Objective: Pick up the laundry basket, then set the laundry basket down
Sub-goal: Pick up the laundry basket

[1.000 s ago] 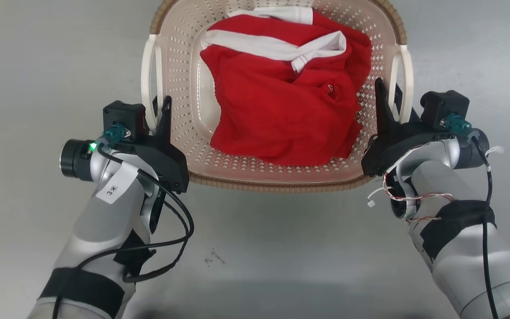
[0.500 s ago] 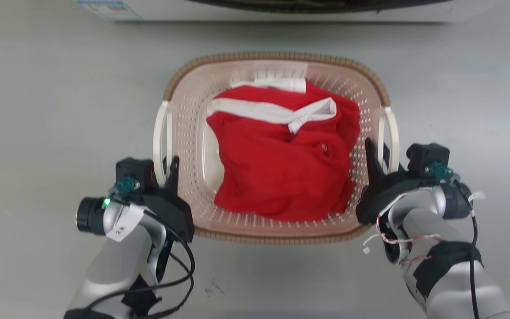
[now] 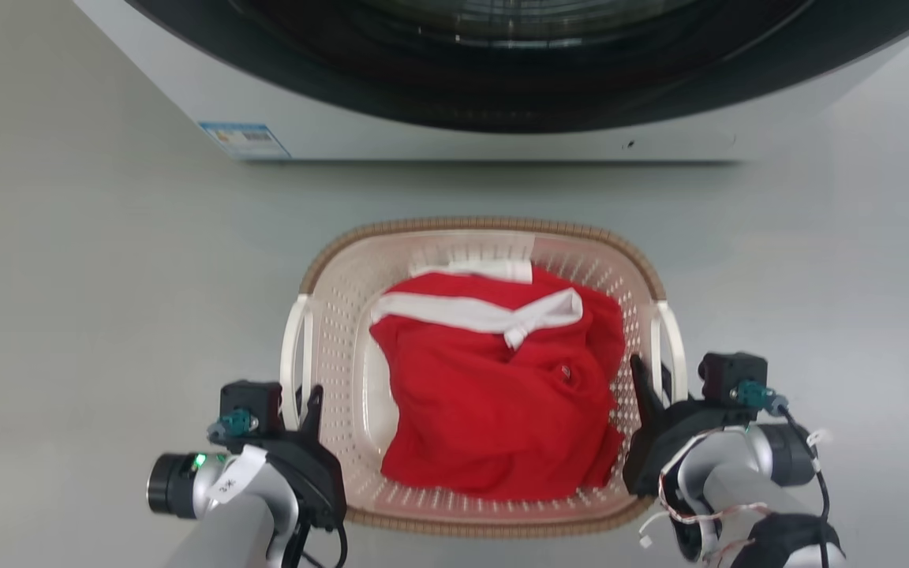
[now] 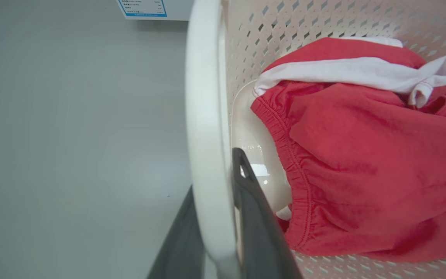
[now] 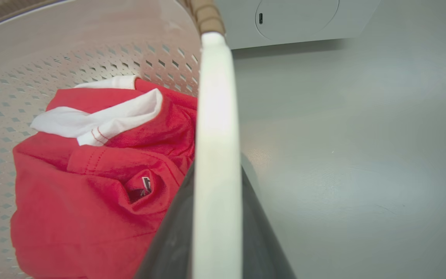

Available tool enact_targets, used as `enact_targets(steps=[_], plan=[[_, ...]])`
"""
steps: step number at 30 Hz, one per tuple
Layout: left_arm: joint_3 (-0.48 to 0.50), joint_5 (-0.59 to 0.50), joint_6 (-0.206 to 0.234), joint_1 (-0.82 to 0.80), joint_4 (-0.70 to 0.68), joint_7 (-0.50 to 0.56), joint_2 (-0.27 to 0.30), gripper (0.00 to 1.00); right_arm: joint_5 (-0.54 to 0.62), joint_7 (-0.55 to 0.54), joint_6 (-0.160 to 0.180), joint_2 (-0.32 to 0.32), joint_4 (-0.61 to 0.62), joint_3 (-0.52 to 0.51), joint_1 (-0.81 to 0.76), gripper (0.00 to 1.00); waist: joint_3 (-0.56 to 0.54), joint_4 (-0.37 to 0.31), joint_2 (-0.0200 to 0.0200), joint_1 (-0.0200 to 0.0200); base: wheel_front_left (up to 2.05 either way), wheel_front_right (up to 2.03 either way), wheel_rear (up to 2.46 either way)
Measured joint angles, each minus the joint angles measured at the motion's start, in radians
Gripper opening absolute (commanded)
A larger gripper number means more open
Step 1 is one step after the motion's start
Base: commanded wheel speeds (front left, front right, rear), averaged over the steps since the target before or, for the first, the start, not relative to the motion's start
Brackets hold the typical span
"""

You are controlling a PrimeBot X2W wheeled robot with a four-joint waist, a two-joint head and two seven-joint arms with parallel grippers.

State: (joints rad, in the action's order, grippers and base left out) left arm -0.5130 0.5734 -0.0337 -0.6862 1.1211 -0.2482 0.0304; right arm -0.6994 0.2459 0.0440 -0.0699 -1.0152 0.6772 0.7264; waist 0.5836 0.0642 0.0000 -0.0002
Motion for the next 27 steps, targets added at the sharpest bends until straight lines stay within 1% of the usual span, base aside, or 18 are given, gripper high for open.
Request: enact_targets(steps=[5,10,17,27], plan=[[-0.03,0.037,0.0,0.051,0.013,0.018,0.002,0.0,-0.05,-0.041,0.005,-0.001,0.002,0.049,-0.057,0.0,-0.074,-0.001,0.0,0.0,0.0,0.0,0.0],[-0.064,0.052,-0.001,0.106,0.024,0.04,0.002,0.0,-0.107,-0.083,0.011,-0.001,0.006,0.088,-0.127,0.0,-0.147,-0.003,0.0,-0.0001,0.0,0.0,0.0],[-0.11,0.096,-0.003,0.196,0.033,0.09,0.004,0.0,-0.179,-0.145,0.027,0.0,0.006,0.14,-0.213,0.0,-0.251,-0.009,-0.0001,-0.0001,0.0,0.0,0.0],[-0.15,0.123,-0.003,0.288,0.04,0.149,0.008,0.0,-0.266,-0.216,0.05,0.0,0.018,0.198,-0.305,0.0,-0.398,-0.016,-0.0001,0.0,0.0,0.0,0.0]])
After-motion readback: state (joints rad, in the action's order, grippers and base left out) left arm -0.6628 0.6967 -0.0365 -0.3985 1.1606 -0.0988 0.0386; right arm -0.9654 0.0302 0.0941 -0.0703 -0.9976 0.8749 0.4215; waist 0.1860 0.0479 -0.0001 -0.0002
